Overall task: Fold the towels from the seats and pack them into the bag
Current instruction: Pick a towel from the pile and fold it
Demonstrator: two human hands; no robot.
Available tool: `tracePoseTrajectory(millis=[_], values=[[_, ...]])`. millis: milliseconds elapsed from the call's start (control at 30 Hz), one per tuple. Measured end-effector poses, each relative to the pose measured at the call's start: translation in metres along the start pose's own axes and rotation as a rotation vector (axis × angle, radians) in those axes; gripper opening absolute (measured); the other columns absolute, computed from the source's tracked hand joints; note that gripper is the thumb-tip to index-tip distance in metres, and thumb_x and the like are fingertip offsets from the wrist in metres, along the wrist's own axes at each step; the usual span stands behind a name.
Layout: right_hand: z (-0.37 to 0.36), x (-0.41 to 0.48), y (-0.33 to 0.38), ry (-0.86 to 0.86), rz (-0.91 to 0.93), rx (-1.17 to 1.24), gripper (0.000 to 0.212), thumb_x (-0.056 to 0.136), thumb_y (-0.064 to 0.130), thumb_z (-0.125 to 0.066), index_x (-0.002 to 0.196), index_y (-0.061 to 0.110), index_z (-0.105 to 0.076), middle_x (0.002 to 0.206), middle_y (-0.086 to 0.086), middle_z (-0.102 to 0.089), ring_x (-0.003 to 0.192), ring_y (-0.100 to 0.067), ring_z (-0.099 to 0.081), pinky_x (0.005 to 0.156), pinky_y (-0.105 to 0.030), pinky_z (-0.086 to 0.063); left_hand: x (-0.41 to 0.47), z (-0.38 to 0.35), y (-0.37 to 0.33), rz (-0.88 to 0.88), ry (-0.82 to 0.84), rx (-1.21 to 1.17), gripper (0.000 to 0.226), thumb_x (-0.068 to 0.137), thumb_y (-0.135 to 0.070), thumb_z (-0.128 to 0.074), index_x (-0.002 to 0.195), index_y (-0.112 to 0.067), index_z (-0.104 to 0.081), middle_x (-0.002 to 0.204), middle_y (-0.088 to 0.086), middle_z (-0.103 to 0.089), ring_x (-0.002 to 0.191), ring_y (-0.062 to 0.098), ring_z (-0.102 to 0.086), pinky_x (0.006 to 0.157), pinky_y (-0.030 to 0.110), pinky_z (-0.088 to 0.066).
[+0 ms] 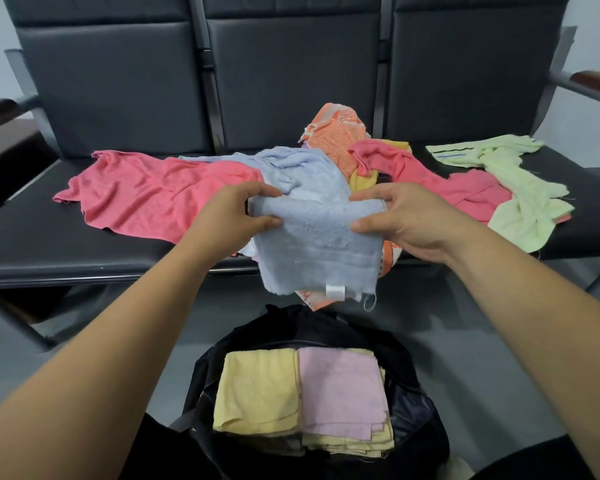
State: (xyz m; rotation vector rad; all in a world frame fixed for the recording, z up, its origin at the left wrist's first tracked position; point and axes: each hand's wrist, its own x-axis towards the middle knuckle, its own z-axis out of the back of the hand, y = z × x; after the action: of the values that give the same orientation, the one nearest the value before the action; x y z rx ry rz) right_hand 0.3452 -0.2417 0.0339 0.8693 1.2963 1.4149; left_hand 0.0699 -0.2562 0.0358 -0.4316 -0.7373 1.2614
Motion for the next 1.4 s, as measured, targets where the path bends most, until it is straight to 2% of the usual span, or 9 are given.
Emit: tracePoseTrajectory(millis=[67,167,367,500,733,900,1100,1267,1400], values=[[0.000,0.000,-0.004,-0.094,0.050,-0.362,0.070,0.051,0.034,-0.090,0.117,0.023,-0.072,0.134,-0.006,-0.063,0.123,-0.025,-0.061,0.102,-0.045,-0.053,0.002,-0.001,0.002,-0.031,-0.036,0.048,0.033,0.085,-0.018,-0.079,0.117,-0.022,-0.070,0.078,-0.026,-0.054,0.064,-0.019,-0.050,0.060,0.002,-0.035],[-0.002,-0.003,-0.004,-0.176,0.101,-0.421,0.049,0.067,0.027,-0.086,0.113,0.020,-0.074,0.119,-0.002,-0.070,0.111,-0.021,-0.066,0.097,-0.045,-0.056,0.003,-0.003,0.001,-0.059,-0.056,0.133,0.022,0.088,-0.025,-0.076,0.109,-0.021,-0.073,0.088,-0.014,-0.063,0.076,-0.001,-0.052,0.063,0.002,-0.034],[0.000,-0.013,-0.013,-0.200,0.113,0.009,0.014,0.088,0.011,-0.074,0.102,0.014,-0.074,0.097,-0.002,-0.077,0.090,-0.018,-0.073,0.076,-0.031,-0.057,-0.004,-0.007,-0.002,-0.015,0.062,-0.359,0.009,0.099,-0.020,-0.063,0.090,-0.021,-0.064,0.085,-0.009,-0.060,0.078,0.004,-0.054,0.076,0.020,-0.043],[-0.002,-0.015,-0.035,-0.086,-0.035,0.451,0.027,0.096,0.006,-0.062,0.122,-0.002,-0.066,0.117,-0.018,-0.073,0.108,-0.031,-0.071,0.088,-0.044,-0.059,-0.012,-0.020,0.011,0.035,0.195,-0.503,0.017,0.101,-0.029,-0.061,0.102,-0.012,-0.061,0.088,-0.005,-0.064,0.082,0.011,-0.060,0.076,0.031,-0.049],[-0.005,-0.032,-0.111,-0.164,-0.245,0.512,0.029,0.098,0.005,-0.058,0.125,-0.004,-0.065,0.120,-0.021,-0.071,0.113,-0.034,-0.069,0.098,-0.048,-0.055,-0.051,-0.082,0.033,0.224,0.258,-0.531,0.015,0.097,-0.033,-0.066,0.092,-0.019,-0.063,0.084,-0.005,-0.065,0.079,0.012,-0.061,0.071,0.030,-0.049],[-0.005,-0.053,-0.172,-0.172,-0.462,0.455,0.026,0.099,0.004,-0.057,0.122,-0.004,-0.067,0.119,-0.022,-0.071,0.108,-0.033,-0.071,0.089,-0.043,-0.057,-0.088,-0.133,0.056,0.383,0.405,-0.497,0.012,0.099,-0.027,-0.064,0.088,-0.023,-0.062,0.078,-0.011,-0.063,0.067,0.001,-0.060,0.060,0.020,-0.048],[-0.025,-0.061,-0.226,-0.108,-0.803,0.190,0.022,0.099,0.006,-0.062,0.119,-0.001,-0.065,0.102,-0.013,-0.076,0.093,-0.027,-0.072,0.079,-0.041,-0.058,-0.100,-0.165,0.084,0.612,0.522,-0.396,0.023,0.098,-0.030,-0.065,0.104,-0.008,-0.062,0.096,0.008,-0.066,0.084,0.023,-0.066,0.066,0.034,-0.058],[-0.050,-0.043,-0.256,-0.218,-0.775,-0.014,0.009,0.095,0.010,-0.067,0.099,0.004,-0.062,0.102,-0.014,-0.069,0.094,-0.029,-0.069,0.083,-0.042,-0.057,-0.104,-0.192,0.117,0.754,0.523,-0.277,0.038,0.095,-0.034,-0.068,0.120,-0.007,-0.057,0.118,0.013,-0.061,0.106,0.031,-0.064,0.088,0.049,-0.059],[-0.056,-0.027,-0.279,-0.341,-0.711,-0.264,0.017,0.084,0.009,-0.071,0.077,0.009,-0.056,0.087,-0.017,-0.066,0.084,-0.034,-0.068,0.077,-0.047,-0.059,-0.100,-0.208,0.133,0.843,0.546,-0.308,0.036,0.092,-0.034,-0.073,0.111,-0.011,-0.053,0.122,0.010,-0.058,0.110,0.027,-0.060,0.089,0.039,-0.051]])
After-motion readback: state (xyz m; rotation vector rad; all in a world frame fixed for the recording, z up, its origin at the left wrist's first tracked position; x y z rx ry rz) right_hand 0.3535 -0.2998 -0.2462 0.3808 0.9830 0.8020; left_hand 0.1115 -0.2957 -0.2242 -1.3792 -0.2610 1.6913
